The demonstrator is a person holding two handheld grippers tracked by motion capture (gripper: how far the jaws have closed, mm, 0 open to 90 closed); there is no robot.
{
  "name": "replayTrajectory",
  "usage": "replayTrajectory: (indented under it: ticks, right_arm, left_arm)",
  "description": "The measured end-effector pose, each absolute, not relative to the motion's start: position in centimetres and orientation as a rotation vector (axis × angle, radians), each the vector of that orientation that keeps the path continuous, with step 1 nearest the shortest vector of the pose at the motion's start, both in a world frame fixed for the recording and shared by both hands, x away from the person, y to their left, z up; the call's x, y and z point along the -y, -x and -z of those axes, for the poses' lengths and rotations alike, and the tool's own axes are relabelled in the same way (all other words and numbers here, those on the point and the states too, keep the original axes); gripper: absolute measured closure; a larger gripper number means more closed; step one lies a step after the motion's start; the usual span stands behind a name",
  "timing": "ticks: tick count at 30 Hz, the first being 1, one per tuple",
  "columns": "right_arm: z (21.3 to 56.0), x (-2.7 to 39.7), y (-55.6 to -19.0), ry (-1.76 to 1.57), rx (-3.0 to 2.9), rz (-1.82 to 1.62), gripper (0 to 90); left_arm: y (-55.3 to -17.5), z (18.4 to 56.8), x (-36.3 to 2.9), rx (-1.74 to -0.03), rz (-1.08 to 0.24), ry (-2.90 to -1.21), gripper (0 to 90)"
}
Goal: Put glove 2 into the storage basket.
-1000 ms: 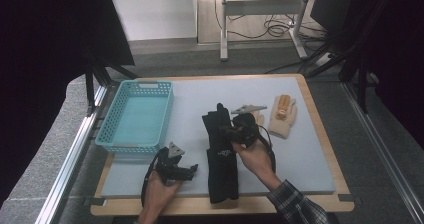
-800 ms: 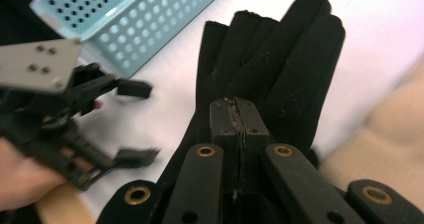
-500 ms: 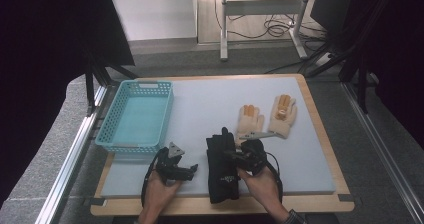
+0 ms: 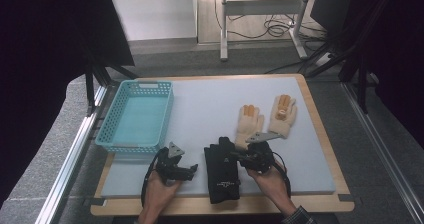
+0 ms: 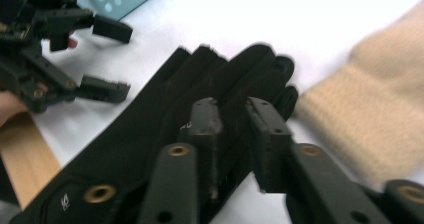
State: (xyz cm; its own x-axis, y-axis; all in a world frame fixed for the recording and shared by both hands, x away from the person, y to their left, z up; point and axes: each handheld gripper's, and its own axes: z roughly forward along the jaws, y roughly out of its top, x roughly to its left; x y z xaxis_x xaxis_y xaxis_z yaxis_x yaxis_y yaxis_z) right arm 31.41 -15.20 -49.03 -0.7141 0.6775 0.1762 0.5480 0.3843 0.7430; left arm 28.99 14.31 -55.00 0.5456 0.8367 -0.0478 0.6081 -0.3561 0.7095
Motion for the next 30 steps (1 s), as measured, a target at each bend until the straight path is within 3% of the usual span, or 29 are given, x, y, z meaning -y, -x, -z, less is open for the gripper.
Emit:
replayTrajectory:
  ticks: [5,16,30]
  right_arm:
    - [50.4,16.2,-30.7,-1.076,-2.537,-1.213,87.4]
    - [53.2,17.9,-28.8,-1.023,-2.669,-1.221,87.7]
    - [53.8,12.8,-29.2,-0.931,-2.705,-1.289,87.4]
  left_arm:
    - [-29.0,55.0,-14.4,-1.161,-0.419,-2.084,8.6]
    - [-28.1,54.8,-15.4,-1.160,-0.448,-2.114,8.4]
    - [-27.4,54.6,-17.9,-1.236,-0.534,-2.121,5.8]
